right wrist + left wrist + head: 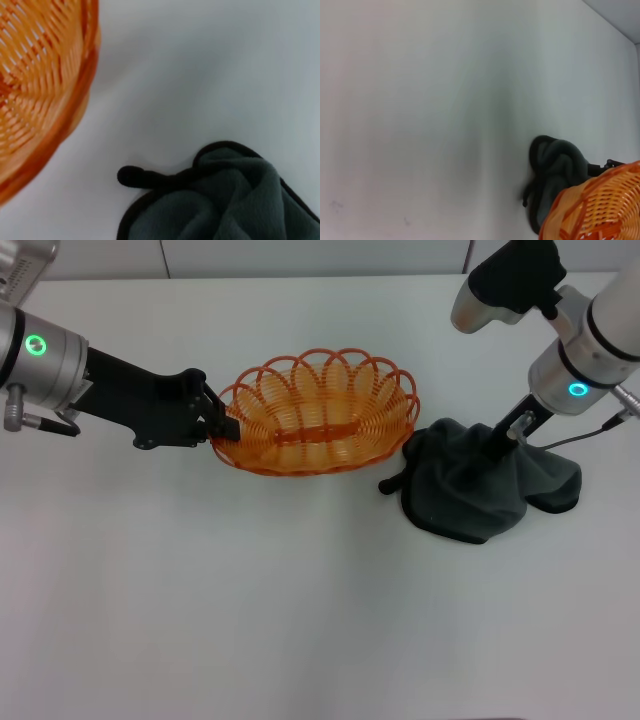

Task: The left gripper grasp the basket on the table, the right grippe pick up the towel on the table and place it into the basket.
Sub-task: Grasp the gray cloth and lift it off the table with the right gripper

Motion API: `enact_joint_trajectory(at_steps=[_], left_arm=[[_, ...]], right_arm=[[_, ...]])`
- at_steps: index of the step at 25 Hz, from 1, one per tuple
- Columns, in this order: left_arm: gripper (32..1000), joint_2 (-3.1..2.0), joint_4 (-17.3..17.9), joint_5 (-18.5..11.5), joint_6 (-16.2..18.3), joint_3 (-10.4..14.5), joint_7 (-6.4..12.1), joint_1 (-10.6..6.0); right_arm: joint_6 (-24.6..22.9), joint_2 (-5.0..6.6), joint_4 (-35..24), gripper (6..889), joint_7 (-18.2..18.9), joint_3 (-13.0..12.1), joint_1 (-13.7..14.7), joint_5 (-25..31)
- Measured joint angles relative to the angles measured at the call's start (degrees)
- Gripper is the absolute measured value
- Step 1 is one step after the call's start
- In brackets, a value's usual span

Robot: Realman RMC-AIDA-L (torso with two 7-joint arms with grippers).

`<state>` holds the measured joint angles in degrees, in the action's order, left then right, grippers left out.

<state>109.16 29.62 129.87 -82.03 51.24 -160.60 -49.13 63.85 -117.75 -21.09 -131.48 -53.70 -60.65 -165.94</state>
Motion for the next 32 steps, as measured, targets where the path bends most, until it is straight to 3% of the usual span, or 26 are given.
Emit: enact_joint_trajectory(at_steps=[16, 20, 24, 30, 32], left_arm=[[99, 0.09, 0.0, 0.1, 0.0, 0.1, 0.02, 0.06], [99, 0.09, 0.0, 0.1, 0.0, 0.1, 0.02, 0.1], [99, 0.09, 0.0, 0.1, 0.0, 0.1, 0.05, 0.18], [99, 0.04, 0.0, 0.2, 0.0, 0.1, 0.1, 0.36], [99, 0.03, 0.0, 0.2, 0.0, 0.1, 0.11, 0.36]], right_arm=[[0.0, -0.11, 0.0, 740, 0.0, 0.0, 0.0, 0.0], [-0.1, -0.13, 0.0, 711, 0.0, -1.3, 0.0, -0.1], [-0.8, -0.26, 0.0, 613, 0.0, -3.5, 0.0, -0.1], [-1.3, -0.29, -0.1, 465, -0.3, -3.6, 0.4, 0.1], [-1.4, -0.29, -0.1, 310, -0.5, -3.6, 0.4, 0.2]])
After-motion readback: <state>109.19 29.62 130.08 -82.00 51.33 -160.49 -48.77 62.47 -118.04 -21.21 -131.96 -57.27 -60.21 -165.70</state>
